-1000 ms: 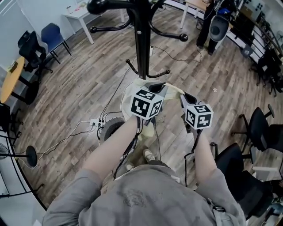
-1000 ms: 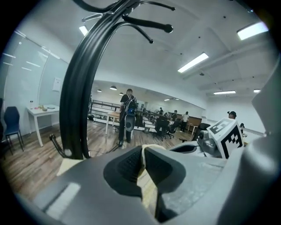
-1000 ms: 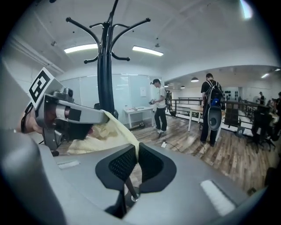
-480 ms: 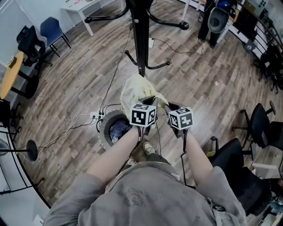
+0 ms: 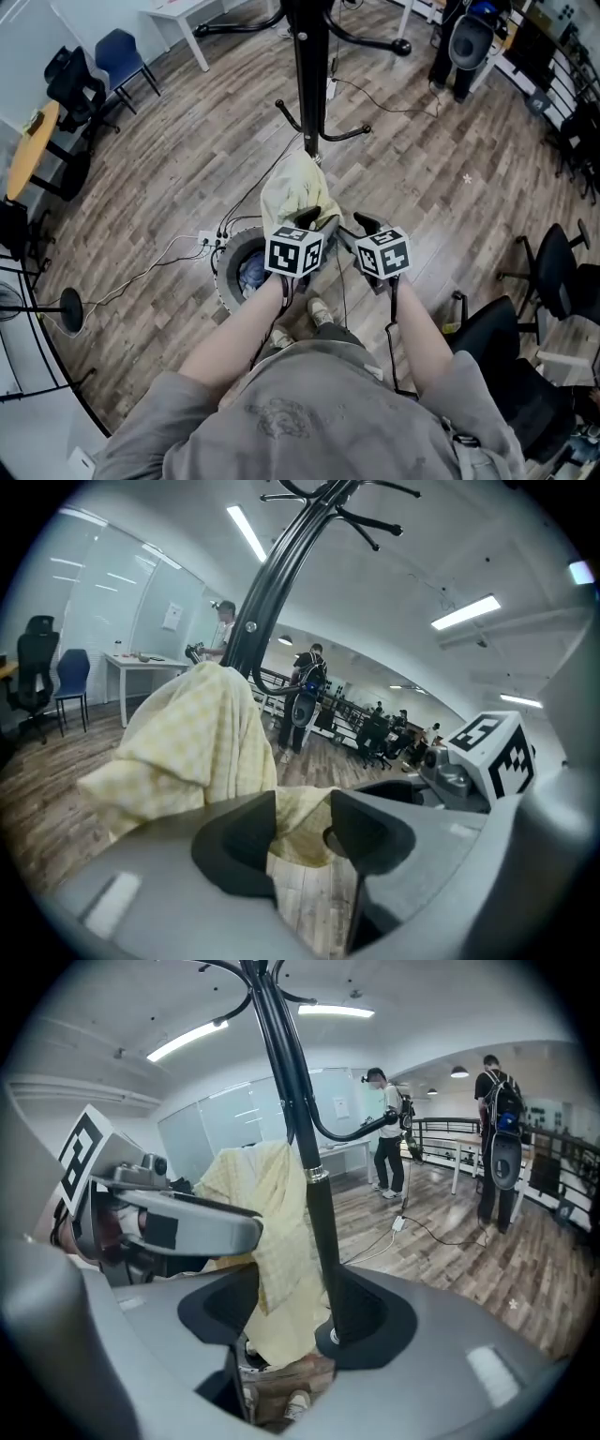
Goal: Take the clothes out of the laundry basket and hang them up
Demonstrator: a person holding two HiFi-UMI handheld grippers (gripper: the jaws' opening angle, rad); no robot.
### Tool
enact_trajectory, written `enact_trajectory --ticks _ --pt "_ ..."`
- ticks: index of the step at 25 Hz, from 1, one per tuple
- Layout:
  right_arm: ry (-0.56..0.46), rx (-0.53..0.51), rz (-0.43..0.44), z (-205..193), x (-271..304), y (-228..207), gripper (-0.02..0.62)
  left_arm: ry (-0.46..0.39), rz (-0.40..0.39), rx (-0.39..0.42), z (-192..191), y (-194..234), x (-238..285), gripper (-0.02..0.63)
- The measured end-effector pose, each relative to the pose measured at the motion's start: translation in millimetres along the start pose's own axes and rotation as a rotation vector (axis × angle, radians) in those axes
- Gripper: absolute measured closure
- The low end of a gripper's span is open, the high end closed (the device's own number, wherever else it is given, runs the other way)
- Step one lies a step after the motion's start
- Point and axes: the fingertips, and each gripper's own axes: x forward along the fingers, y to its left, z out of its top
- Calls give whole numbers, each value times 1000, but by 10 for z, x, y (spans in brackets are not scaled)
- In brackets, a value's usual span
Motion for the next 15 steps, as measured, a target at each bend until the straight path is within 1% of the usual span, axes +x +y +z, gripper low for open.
enact_trajectory --ticks 2,6,8,12,15 --pt "-3 -16 2 72 -74 23 314 3 -14 2 -19 -21 -102 392" --pt "-24 -45 19 278 -241 118 309 -13 -30 -14 -32 -1 -389 379" --pt "-55 -59 25 413 -345 183 310 -24 -19 0 -34 43 -553 379" --pt "-137 -94 31 770 -532 340 316 -50 14 59 37 178 -871 379" --pt "-207 -126 47 1057 -686 495 324 -100 42 62 162 278 -1137 379"
